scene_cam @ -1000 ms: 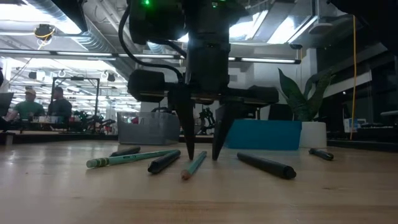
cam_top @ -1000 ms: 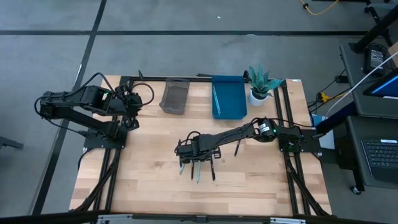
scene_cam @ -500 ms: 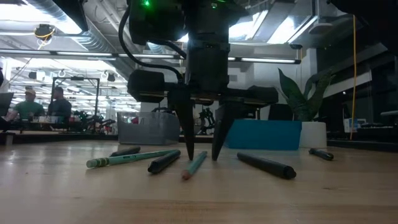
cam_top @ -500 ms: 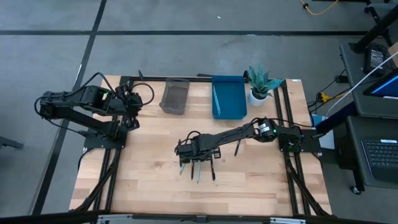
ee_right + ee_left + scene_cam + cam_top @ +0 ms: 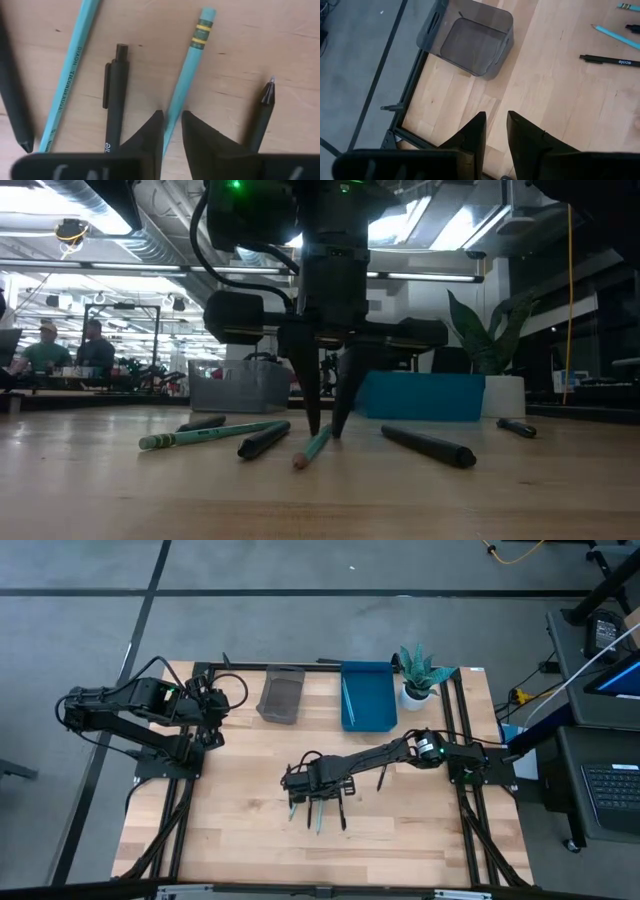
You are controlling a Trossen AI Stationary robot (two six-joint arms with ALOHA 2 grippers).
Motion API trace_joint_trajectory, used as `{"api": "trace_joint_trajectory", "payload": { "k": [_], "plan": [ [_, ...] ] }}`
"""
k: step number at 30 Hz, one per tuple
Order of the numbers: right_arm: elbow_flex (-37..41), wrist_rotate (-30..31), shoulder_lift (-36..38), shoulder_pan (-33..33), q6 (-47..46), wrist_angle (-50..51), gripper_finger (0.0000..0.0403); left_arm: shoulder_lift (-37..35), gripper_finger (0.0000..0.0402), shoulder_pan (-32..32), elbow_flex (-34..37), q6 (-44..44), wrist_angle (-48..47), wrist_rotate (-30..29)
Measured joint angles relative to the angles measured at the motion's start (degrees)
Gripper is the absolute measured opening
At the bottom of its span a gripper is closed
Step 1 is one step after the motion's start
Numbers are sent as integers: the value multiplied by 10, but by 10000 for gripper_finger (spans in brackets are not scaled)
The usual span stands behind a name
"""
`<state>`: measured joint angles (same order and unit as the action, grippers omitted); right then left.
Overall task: Sort pens & pencils
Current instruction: Put the right light blue pencil into the blue bin
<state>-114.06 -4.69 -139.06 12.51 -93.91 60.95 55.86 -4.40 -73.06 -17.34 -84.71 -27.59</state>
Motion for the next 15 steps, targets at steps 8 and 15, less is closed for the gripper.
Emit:
{"api": "trace_joint_trajectory", "payload": {
  "k": [8,15],
  "plan": [
    [0,0,0,0,1,-1,34,0,73,0,0,1,0,0],
    [0,0,3,0,11,0,30,0,73,0,0,1,0,0]
  ]
}}
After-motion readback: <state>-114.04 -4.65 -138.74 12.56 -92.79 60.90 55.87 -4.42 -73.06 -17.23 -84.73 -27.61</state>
